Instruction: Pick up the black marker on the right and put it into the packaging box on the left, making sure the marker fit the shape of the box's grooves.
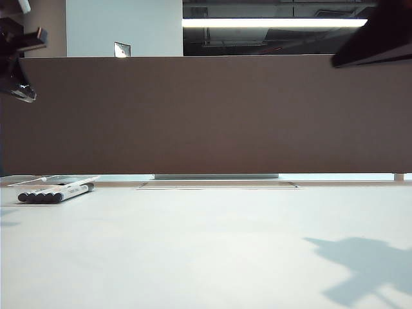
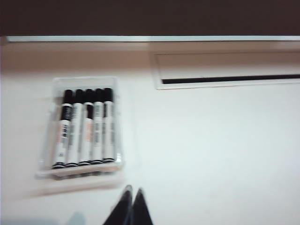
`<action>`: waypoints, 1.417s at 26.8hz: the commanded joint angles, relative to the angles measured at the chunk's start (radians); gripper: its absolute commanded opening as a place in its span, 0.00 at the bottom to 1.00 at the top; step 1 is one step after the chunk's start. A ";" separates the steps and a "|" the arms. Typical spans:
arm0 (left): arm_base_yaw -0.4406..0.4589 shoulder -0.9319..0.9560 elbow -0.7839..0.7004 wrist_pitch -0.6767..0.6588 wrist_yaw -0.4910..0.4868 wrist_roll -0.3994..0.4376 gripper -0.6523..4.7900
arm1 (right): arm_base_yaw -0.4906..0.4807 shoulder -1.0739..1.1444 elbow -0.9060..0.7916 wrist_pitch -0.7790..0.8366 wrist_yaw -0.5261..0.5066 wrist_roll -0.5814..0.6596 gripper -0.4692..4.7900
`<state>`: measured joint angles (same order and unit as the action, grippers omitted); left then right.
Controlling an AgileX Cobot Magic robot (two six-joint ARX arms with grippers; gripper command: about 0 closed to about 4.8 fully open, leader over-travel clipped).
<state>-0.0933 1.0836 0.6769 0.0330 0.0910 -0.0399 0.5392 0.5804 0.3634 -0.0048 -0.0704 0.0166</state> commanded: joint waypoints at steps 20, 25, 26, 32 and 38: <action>-0.017 -0.530 -0.405 0.125 0.003 -0.002 0.11 | 0.002 -0.150 -0.030 -0.021 0.026 -0.002 0.08; -0.017 -0.636 -0.430 0.124 0.003 -0.002 0.11 | 0.002 -0.150 -0.030 -0.021 0.027 -0.003 0.08; -0.017 -0.662 -0.436 0.125 0.003 -0.002 0.11 | 0.002 -0.150 -0.030 -0.022 0.026 -0.003 0.08; -0.015 -0.806 -0.486 0.117 0.003 -0.002 0.11 | 0.002 -0.150 -0.030 -0.021 0.026 -0.002 0.08; -0.015 -0.912 -0.562 0.117 0.003 -0.002 0.11 | 0.002 -0.150 -0.030 -0.021 0.026 -0.002 0.08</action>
<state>-0.1089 0.1848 0.1257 0.1390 0.0937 -0.0418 0.5400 0.4305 0.3286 -0.0437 -0.0456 0.0162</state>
